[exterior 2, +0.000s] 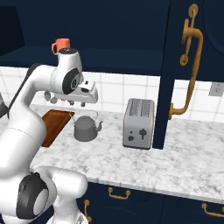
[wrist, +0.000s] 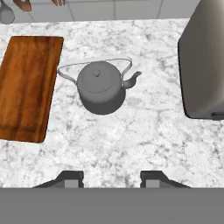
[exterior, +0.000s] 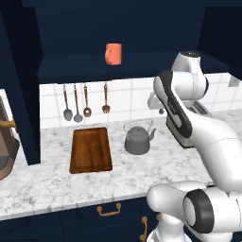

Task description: Pick the kettle from the counter and place it on the tray. Then pick the mug from the cabinet and place it on the tray. Then close the cabinet doors.

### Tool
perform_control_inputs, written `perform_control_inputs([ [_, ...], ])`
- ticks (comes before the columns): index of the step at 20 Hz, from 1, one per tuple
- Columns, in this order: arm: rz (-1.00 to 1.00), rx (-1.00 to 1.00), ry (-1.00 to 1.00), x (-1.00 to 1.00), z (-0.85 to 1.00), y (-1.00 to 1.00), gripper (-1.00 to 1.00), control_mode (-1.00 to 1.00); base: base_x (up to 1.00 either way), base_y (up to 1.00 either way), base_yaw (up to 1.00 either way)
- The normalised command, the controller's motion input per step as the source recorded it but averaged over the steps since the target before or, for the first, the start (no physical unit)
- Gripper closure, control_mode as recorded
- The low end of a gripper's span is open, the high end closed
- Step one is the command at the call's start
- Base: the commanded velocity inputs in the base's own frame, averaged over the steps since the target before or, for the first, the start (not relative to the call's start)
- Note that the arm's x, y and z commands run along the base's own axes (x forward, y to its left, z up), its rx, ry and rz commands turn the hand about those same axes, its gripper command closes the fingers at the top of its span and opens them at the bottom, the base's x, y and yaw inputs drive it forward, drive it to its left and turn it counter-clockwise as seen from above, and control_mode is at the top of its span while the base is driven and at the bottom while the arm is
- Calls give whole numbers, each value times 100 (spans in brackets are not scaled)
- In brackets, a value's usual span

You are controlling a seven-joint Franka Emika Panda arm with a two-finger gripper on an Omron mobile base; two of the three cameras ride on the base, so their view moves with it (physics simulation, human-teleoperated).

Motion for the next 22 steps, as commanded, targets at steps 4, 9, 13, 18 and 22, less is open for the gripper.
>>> perform_control_inputs([
  [4, 0, 3, -5, -30, -6, 0, -100, -100, 0, 0, 0],
  [9, -12, 8, -16, -45, -30, 13, -100, -100, 0, 0, 0],
  [13, -36, 1, -17, 2, -40, 53, -100, -100, 0, 0, 0],
  [18, -31, 12, -1, 35, -25, 34, -100, -100, 0, 0, 0],
  [22, -22, 1, 0, 64, -17, 30, -100, -100, 0, 0, 0],
])
